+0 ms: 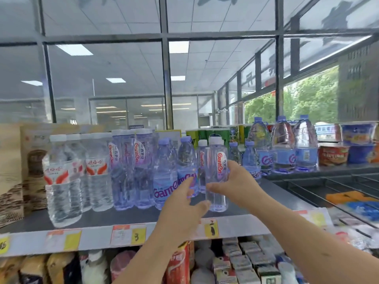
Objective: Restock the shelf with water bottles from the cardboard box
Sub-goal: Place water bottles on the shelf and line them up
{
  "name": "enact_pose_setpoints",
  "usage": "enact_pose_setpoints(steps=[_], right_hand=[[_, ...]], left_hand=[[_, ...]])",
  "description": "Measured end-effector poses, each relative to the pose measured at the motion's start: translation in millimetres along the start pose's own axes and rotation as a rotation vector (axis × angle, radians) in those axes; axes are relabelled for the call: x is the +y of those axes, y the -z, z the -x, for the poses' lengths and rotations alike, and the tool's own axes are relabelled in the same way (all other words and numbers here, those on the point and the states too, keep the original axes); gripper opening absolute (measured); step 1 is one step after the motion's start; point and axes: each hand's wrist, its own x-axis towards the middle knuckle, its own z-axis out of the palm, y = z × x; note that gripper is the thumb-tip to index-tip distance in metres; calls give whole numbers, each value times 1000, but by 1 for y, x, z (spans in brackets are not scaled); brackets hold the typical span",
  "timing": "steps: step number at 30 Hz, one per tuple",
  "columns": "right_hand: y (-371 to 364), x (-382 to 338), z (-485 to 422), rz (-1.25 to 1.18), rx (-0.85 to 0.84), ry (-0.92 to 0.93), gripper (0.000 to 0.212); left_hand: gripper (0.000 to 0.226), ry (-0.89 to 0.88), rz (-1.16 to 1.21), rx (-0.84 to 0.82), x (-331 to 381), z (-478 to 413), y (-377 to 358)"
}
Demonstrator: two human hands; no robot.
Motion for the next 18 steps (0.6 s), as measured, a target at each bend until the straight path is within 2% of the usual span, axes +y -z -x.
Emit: enact_pose_setpoints(steps=[2,3,6,12,18], right_hand=[[-14,13,-10,21,-18,-30,51],[-21,18,-15,-2,-16,-38,51],[-32,26,-30,-20,3,-35,49],[-46,34,-55,45,0,-54,46],[-53,37,-63,32,-1,-72,45]], left_hand=[[66,13,-8,33,-24,0,10],[60,-39,-13,57,-30,-10,11],[48,-32,17,33,-27,-18,15],[54,-59,-72,49,-44,-23,19],[51,-51,-44,80,-50,-24,19]])
